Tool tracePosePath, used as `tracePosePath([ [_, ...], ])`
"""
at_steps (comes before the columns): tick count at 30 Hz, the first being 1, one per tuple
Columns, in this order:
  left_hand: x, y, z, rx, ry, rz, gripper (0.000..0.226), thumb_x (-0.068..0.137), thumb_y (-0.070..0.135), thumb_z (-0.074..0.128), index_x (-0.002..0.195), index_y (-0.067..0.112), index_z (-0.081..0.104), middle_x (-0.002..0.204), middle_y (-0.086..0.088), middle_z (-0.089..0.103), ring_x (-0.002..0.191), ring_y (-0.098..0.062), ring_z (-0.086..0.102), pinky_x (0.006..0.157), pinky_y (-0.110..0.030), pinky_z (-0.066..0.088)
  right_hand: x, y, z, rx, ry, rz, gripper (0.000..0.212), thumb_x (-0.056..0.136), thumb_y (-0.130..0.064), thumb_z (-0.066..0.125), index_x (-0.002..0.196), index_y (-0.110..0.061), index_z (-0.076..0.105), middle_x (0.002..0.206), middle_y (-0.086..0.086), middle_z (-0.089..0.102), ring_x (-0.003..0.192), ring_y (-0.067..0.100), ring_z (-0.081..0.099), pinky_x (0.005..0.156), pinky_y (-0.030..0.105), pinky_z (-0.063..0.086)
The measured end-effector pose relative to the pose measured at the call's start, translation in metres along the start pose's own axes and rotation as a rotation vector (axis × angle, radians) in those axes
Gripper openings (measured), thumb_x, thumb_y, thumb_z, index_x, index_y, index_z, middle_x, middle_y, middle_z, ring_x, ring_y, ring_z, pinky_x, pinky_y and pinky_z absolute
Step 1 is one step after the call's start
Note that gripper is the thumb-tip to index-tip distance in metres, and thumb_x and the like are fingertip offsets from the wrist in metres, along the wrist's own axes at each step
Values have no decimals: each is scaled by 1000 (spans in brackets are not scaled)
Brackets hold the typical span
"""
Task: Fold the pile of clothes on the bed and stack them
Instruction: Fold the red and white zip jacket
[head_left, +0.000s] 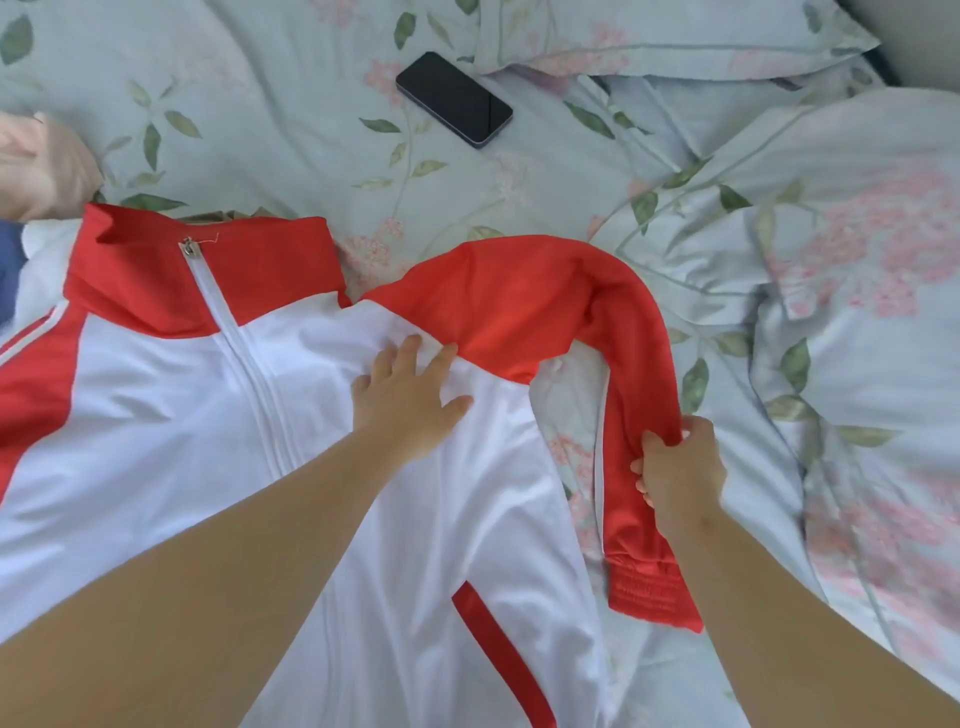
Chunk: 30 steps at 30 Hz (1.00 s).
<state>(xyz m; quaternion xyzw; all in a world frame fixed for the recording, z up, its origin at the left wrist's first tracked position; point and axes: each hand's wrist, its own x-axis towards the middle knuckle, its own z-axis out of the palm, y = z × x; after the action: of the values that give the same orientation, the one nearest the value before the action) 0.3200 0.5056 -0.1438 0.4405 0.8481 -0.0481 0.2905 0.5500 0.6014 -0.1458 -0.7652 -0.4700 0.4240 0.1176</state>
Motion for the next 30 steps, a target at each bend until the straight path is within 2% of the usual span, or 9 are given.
tracePosePath([
  [6, -13, 11, 19, 56, -134, 101, 68, 90, 66, 28, 148, 42, 3, 159, 2, -12, 145, -25, -15, 115, -47, -3, 9, -48, -11, 270, 144, -208, 14, 95, -15, 42, 85, -25, 46, 85, 11, 69, 61, 21, 65, 65, 40, 55],
  [8, -17, 14, 21, 67, -191, 151, 66, 90, 67, 26, 148, 45, 4, 159, 3, -13, 144, -27, -18, 115, -46, -5, 14, -74, -24, 301, 335, -358, 13, 94, -15, 42, 102, -16, 51, 100, 13, 66, 85, 29, 64, 85, 32, 51],
  [11, -21, 12, 15, 75, -282, 253, 59, 91, 66, 25, 146, 48, 12, 159, 8, -8, 144, -27, -20, 115, -45, -6, 13, -103, -40, 373, 390, -542, 50, 90, -17, 47, 138, -9, 35, 127, -1, 49, 114, 13, 50, 88, 1, 35],
  [14, -25, 1, -1, -66, -395, 325, 52, 94, 59, 31, 144, 46, 26, 157, 14, 11, 146, -20, -8, 116, -40, 1, 2, -97, -32, 207, 304, -584, 76, 86, -14, 55, 150, -17, 15, 153, 4, 22, 140, 14, 23, 105, 12, 18],
  [16, -25, -6, -14, -296, -296, 278, 45, 96, 47, 39, 140, 38, 40, 151, 11, 34, 143, -15, 21, 113, -32, 18, -9, -80, -14, 103, 215, -473, 66, 88, -12, 55, 146, -18, 26, 147, 10, 33, 137, 23, 28, 103, 23, 25],
  [18, -21, -14, -28, -415, 40, 165, 35, 98, 32, 43, 132, 27, 53, 135, 2, 53, 123, -17, 48, 104, -29, 34, -20, -63, 9, 33, 26, -343, 41, 89, -13, 54, 128, -11, 43, 115, 11, 53, 119, 33, 47, 94, 36, 39],
  [23, -6, -39, -57, -207, 587, 85, 32, 93, 7, 47, 122, 13, 59, 129, -11, 50, 110, -34, 50, 84, -44, 45, -44, -57, 55, -116, -201, -438, 24, 85, -15, 58, 107, -10, 52, 103, 16, 57, 92, 31, 55, 82, 43, 46],
  [26, 9, -59, -69, -163, 631, -46, 48, 91, 13, 53, 137, 19, 42, 145, -9, 31, 107, -38, 52, 79, -47, 47, -45, -68, 71, -151, -248, -480, 45, 84, -16, 62, 126, -15, 46, 113, 15, 53, 97, 30, 54, 85, 43, 47],
  [30, 37, -78, -84, -197, 439, -307, 76, 90, 26, 59, 150, 20, 13, 149, -15, 21, 122, -40, 45, 90, -49, 42, -41, -71, 81, -86, -132, -302, 70, 84, -13, 63, 141, -17, 24, 124, 14, 41, 106, 34, 49, 84, 39, 42],
])
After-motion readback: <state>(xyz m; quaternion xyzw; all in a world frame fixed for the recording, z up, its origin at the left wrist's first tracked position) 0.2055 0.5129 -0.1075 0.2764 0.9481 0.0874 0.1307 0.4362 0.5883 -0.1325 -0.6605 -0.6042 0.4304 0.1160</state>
